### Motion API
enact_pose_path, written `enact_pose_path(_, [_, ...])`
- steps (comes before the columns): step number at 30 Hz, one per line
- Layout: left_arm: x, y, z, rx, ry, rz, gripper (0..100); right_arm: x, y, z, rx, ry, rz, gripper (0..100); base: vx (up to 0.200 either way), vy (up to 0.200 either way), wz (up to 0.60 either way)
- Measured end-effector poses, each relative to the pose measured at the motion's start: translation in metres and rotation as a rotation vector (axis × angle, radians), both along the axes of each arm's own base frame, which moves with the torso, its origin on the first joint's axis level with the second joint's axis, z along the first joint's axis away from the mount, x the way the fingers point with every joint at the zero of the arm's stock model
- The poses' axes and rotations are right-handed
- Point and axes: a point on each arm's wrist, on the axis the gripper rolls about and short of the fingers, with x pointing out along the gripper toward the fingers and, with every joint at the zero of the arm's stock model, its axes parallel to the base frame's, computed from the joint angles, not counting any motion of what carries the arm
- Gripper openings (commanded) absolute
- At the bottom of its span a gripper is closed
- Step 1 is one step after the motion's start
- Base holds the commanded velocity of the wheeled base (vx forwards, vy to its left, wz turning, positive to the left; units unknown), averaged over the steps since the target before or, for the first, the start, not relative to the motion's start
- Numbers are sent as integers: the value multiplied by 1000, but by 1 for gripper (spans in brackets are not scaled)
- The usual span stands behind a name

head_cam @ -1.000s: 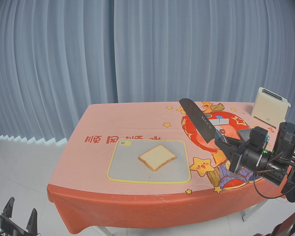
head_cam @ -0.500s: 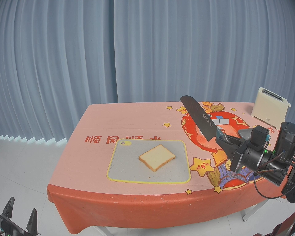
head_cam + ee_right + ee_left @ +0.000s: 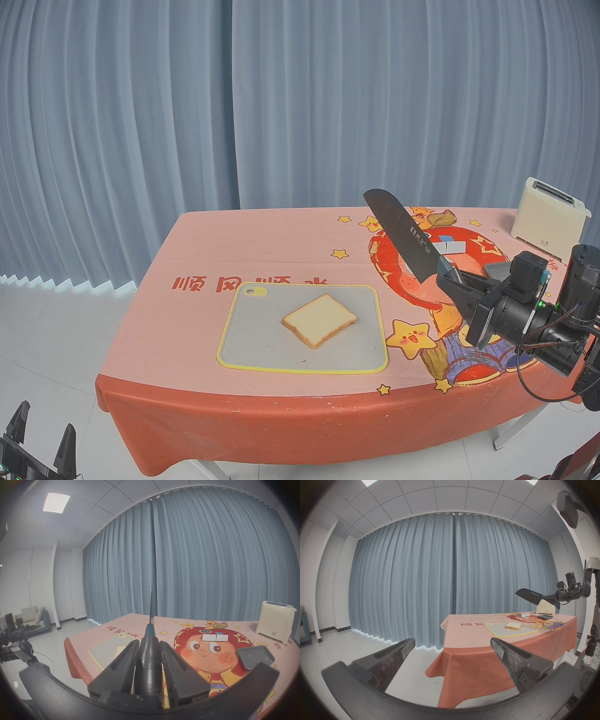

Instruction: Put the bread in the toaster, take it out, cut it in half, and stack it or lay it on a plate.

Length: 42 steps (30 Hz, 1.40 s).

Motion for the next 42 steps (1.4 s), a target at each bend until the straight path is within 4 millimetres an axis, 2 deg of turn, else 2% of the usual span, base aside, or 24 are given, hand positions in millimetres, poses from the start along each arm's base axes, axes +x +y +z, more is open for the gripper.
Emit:
enact_pose_path(18, [0,0,0,-4,-3,-1,100,-2,-4,-4,-8,15,-10,0,0,0,0])
enact_pose_path(34, [0,0,0,-8,-3,1,100,-2,0,1,36,16,-4,0,0,0,0])
enact_pose_path(42, [0,0,0,0,-3,0,100,-7,14,1,11,2,66,0,0,0,0])
